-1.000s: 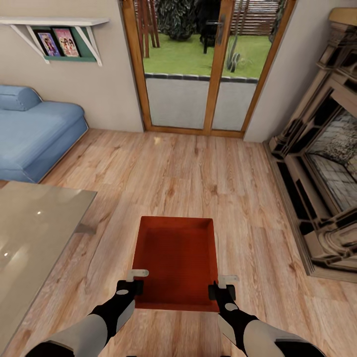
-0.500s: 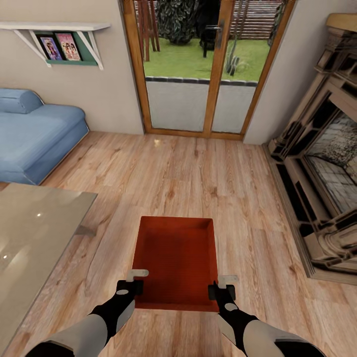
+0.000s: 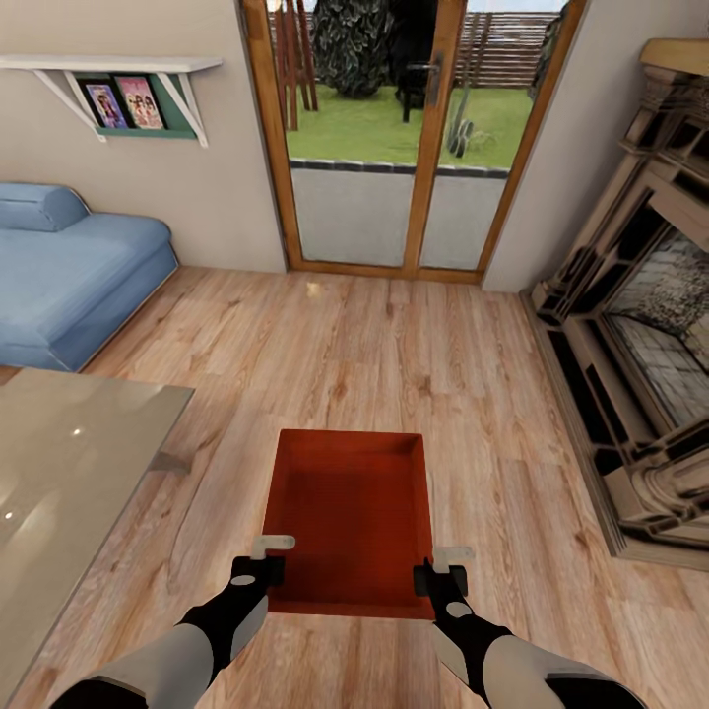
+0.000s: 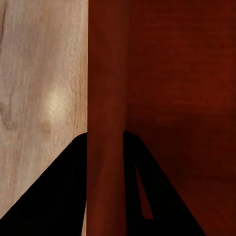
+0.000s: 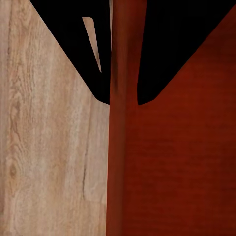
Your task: Move the two storage containers from the living room to the garage. In the garage, place one container on the floor and stack the other container on top of it (either order is fine).
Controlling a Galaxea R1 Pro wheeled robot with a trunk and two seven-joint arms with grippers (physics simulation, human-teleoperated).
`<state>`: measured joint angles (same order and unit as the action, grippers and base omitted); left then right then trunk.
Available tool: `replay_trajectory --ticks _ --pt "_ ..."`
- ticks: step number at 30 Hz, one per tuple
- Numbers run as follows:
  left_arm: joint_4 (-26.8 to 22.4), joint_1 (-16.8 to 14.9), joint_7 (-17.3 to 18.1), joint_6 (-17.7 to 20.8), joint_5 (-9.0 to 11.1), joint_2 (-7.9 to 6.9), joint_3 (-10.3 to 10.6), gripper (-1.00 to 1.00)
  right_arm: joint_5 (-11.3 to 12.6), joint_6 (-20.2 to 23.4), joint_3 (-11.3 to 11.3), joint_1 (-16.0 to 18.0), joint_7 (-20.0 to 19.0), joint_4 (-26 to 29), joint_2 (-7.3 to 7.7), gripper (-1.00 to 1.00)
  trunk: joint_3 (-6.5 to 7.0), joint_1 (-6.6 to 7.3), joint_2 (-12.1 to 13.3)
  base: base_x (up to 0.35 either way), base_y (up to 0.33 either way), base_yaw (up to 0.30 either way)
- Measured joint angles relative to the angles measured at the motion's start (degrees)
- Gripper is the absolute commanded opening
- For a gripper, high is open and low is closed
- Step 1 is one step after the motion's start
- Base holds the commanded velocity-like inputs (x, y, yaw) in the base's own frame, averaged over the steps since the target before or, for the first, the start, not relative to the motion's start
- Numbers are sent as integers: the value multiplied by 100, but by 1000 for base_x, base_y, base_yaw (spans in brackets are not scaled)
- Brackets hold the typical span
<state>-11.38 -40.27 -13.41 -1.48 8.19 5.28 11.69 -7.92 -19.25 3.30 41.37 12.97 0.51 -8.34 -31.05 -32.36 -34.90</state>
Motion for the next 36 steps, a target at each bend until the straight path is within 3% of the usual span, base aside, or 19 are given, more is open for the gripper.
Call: replay_trajectory --ticks 36 --pt "3 -2 35 0 -8 -18 -9 -100 -18 22 2 0 31 0 -18 -100 244 0 0 0 0 0"
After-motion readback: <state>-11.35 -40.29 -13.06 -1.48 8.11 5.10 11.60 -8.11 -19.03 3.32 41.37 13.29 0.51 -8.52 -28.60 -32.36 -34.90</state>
